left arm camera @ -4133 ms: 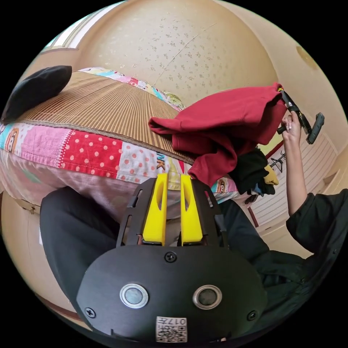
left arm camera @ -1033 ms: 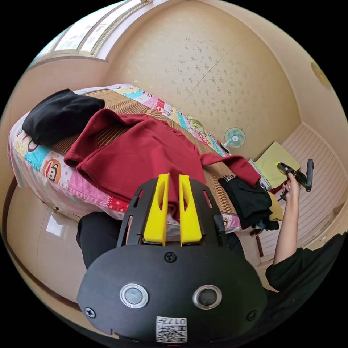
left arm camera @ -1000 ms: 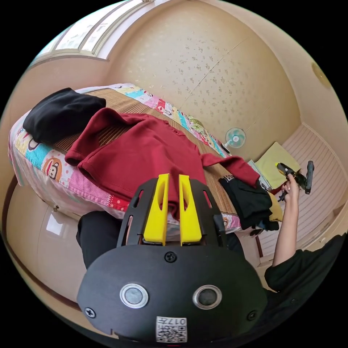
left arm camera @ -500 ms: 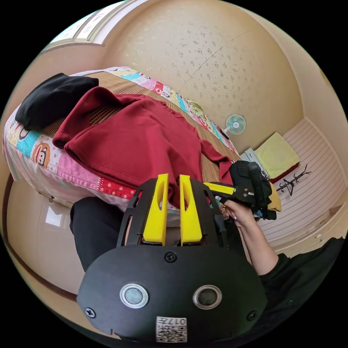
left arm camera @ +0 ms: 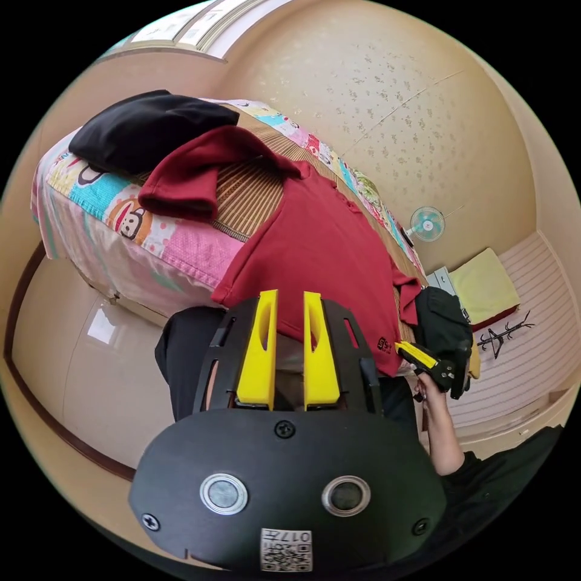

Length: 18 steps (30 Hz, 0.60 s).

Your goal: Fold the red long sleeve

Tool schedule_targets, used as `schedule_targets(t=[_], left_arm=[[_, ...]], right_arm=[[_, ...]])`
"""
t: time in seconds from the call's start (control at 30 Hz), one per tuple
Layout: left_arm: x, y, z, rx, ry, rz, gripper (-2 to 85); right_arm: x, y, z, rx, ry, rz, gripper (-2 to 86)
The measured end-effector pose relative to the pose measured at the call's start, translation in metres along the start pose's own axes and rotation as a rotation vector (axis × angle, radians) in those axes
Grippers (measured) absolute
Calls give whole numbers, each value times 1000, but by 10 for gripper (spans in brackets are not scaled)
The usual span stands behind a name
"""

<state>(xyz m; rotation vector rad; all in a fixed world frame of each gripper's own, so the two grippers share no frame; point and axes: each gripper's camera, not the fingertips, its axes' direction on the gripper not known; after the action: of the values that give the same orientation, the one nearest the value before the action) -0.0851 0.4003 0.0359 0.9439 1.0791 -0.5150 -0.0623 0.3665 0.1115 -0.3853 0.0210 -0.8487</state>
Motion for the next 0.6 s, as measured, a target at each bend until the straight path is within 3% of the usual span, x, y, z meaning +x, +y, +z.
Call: schedule_targets(t=[0.1, 0.27, 0.33, 0.37, 0.47, 0.6], left_arm=[[6, -31, 3, 30, -28, 73, 77], [43, -101, 47, -66, -63, 249, 87], [46, -119, 106, -279, -148, 294, 87], [46, -119, 112, -290, -167, 302, 87], [49, -109, 102, -225, -202, 375, 71], [26, -85, 73, -233, -106, 326, 43]], right_arm=[[10, -32, -28, 65, -97, 12, 17], [10, -83, -28, 119, -20, 24, 12], [7, -94, 10, 31, -67, -7, 9], [5, -93, 28, -25, -96, -29, 8], [10, -55, 38, 156, -118, 20, 6], [7, -16, 21, 160, -116, 5, 5]])
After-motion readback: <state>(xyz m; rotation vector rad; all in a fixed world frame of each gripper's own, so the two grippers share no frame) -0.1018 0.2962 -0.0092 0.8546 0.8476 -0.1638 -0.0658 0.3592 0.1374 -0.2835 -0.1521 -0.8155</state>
